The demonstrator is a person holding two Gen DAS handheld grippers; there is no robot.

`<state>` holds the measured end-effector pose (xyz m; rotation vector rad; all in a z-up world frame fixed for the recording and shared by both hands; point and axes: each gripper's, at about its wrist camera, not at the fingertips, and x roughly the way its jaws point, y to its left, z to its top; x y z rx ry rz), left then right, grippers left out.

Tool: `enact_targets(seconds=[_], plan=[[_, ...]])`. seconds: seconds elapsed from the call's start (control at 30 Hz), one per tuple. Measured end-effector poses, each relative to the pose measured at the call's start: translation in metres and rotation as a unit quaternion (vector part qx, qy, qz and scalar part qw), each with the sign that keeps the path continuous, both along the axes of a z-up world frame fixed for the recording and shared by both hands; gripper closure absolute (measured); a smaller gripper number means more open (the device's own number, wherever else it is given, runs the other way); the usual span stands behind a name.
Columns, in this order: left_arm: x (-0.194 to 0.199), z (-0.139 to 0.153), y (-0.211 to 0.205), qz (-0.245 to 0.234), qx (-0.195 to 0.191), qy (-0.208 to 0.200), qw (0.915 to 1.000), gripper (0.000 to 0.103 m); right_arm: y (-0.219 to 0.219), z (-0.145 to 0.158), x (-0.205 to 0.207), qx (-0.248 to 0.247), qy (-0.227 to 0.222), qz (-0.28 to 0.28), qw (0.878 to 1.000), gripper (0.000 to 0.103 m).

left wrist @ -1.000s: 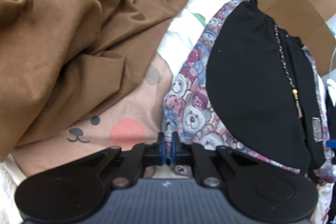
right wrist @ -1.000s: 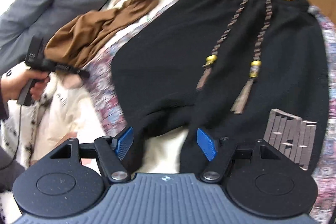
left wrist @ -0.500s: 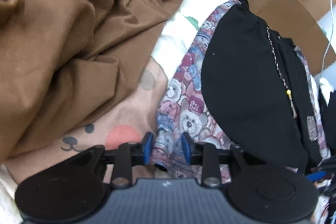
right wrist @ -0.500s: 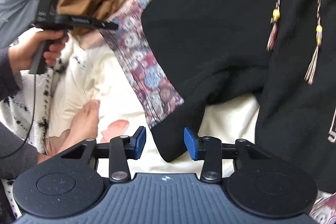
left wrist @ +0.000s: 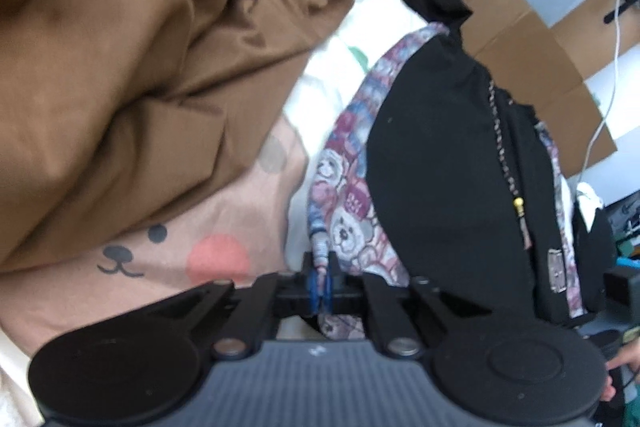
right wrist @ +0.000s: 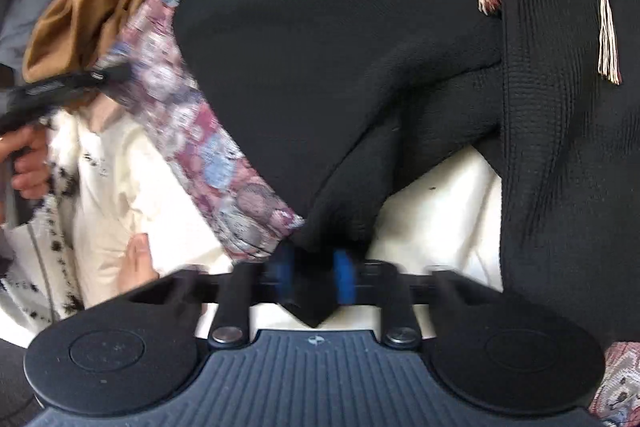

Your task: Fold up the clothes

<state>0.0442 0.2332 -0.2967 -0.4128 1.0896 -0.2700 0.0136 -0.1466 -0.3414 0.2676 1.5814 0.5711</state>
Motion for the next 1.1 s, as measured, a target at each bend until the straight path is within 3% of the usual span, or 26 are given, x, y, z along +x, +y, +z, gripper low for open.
enact_targets(seconds=[0.23,0.4,0.57,0.67,0.73,0.77,0.8,0.87,1.0,1.1], plan=[[0.003,0.046,0.007,0.011,-0.002,-0.045,0.9989,0.1,-0.01,0.028,-0.014,0.078,0.015,-0.003,0.997,0.1],[0.009,0.06,0.012,0.024,0.015,-0.062,0.9977,0.1,-0.005,0.035,-0.029,0.126,0.022,0.005,0.992,0.102],[0.019,0.045,0.015,0.032,0.062,-0.028,0.9972,0.097,0.002,0.029,-0.035,0.131,0.02,0.011,0.991,0.101],[0.017,0.037,0.02,0.065,0.107,-0.002,0.9921,0.085,0.003,0.031,-0.029,0.12,0.011,-0.006,0.993,0.097],[0.015,0.04,0.022,0.075,0.108,-0.009,0.9913,0.076,0.001,0.036,-0.02,0.109,-0.003,-0.022,0.994,0.083],[0.014,0.041,0.022,0.077,0.107,-0.013,0.9911,0.073,-0.003,0.039,-0.017,0.1,-0.017,-0.031,0.994,0.063],[0.013,0.043,0.022,0.078,0.107,-0.017,0.991,0.072,-0.005,0.04,-0.014,0.097,-0.025,-0.04,0.994,0.05],[0.014,0.047,0.013,0.062,0.101,-0.031,0.9925,0.068,-0.014,0.046,-0.009,0.088,-0.046,-0.066,0.993,0.038],[0.018,0.047,-0.008,0.011,0.066,-0.037,0.9971,0.066,-0.036,0.056,0.003,0.078,-0.073,-0.1,0.989,0.034],[0.017,0.045,-0.039,-0.055,0.047,-0.037,0.9967,0.063,-0.051,0.063,0.01,0.068,-0.097,-0.119,0.986,0.033]])
